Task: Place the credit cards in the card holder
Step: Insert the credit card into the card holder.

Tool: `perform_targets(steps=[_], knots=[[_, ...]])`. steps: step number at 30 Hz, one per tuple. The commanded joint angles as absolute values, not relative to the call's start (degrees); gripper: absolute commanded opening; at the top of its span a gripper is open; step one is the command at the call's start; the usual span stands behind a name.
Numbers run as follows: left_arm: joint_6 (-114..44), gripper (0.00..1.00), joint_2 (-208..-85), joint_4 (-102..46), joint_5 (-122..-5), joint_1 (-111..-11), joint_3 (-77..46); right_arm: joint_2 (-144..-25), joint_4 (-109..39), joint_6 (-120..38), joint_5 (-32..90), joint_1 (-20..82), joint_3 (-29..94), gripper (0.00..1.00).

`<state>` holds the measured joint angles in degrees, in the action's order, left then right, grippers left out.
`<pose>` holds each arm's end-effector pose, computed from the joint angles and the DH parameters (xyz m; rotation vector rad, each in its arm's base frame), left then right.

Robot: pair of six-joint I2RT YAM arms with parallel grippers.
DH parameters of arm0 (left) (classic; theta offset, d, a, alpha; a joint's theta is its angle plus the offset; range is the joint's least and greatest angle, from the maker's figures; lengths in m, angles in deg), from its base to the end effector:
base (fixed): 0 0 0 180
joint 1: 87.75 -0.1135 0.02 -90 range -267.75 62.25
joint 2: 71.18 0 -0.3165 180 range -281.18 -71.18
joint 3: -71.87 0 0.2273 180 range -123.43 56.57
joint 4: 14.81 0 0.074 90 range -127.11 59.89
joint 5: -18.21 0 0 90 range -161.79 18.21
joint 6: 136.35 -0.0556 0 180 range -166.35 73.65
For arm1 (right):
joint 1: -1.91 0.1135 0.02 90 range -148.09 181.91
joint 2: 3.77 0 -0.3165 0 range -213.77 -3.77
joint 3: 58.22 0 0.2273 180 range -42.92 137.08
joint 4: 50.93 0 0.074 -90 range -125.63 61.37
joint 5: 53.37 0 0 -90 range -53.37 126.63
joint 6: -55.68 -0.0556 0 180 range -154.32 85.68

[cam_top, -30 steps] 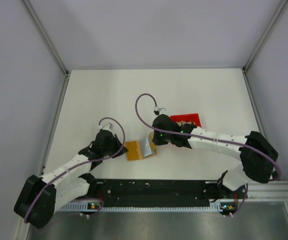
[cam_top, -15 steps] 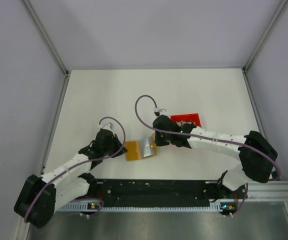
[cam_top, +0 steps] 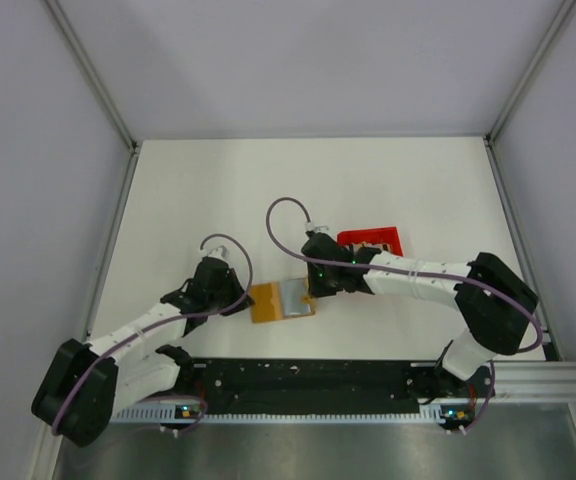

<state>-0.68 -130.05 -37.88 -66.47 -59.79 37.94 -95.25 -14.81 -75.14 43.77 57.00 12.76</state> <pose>0.1292 -0.0744 0.1924 -0.3443 2.5023 -0.6747 0.1843 0.2520 0.2424 -0.2770 2.6074 0.4742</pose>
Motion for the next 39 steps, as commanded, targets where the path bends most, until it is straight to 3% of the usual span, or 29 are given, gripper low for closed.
perform_targets(steps=[1,15,30,39], knots=[[-1.6,0.00,-130.9,-36.7,-66.3,-59.6,36.4,-96.3,-17.6,-77.6,35.4,55.8,14.9,0.00],[-1.4,0.00,-135.2,-33.5,-63.8,-59.5,36.4,-100.9,-22.3,-80.4,25.7,53.7,16.3,0.00],[-0.3,0.00,-137.9,-30.6,-62.7,-59.6,37.1,-99.6,-39.9,-83.1,12.2,53.6,15.2,0.00],[-0.5,0.00,-137.4,-32.0,-63.5,-59.5,36.6,-96.8,-29.1,-78.6,24.6,53.5,15.9,0.00]])
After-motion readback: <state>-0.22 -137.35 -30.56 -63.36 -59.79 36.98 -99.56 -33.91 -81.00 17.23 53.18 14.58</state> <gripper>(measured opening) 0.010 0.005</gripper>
